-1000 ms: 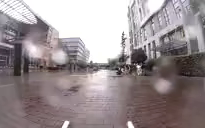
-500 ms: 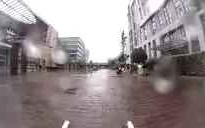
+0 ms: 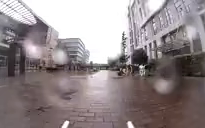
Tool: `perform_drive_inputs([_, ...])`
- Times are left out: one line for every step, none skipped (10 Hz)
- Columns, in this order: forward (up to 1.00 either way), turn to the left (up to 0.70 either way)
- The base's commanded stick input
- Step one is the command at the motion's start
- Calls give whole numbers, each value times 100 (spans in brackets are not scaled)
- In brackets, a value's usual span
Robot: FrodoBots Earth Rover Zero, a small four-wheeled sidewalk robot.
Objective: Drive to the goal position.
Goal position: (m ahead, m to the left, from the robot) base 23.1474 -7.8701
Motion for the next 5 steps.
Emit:
perform_drive_inputs([70,0])
perform_drive_inputs([70,0])
perform_drive_inputs([70,0])
perform_drive_inputs([70,0])
perform_drive_inputs([70,0])
